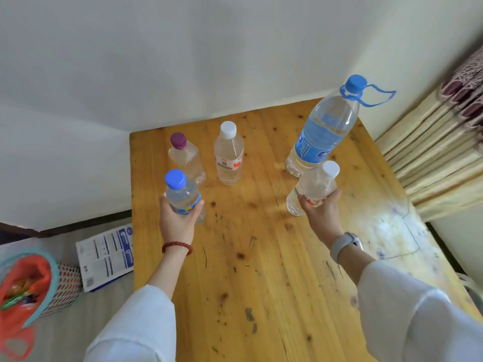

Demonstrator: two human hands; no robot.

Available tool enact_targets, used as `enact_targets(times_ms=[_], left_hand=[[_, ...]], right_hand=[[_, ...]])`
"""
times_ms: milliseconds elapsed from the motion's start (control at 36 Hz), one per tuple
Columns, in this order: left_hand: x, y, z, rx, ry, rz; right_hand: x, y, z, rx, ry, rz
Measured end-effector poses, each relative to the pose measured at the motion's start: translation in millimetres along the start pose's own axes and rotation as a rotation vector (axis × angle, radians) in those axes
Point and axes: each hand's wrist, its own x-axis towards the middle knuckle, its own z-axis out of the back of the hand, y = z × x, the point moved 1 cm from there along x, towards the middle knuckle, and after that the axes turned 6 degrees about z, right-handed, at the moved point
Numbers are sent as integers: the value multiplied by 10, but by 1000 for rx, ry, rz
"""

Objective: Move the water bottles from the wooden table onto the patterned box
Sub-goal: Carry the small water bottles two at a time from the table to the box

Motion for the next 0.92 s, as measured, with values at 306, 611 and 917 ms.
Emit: enact_targets(times_ms=[306, 611, 917], left_hand=[[-749, -329, -105, -170, 297, -36], [-2004, -859, -580, -151, 659, -254], [-4445, -982, -865, 36, 1108, -554]], right_hand=[[-630, 61, 475, 196, 88, -48], [-1741, -131, 1709, 101, -76, 71], [-4067, -991, 3248, -8, -415, -142]])
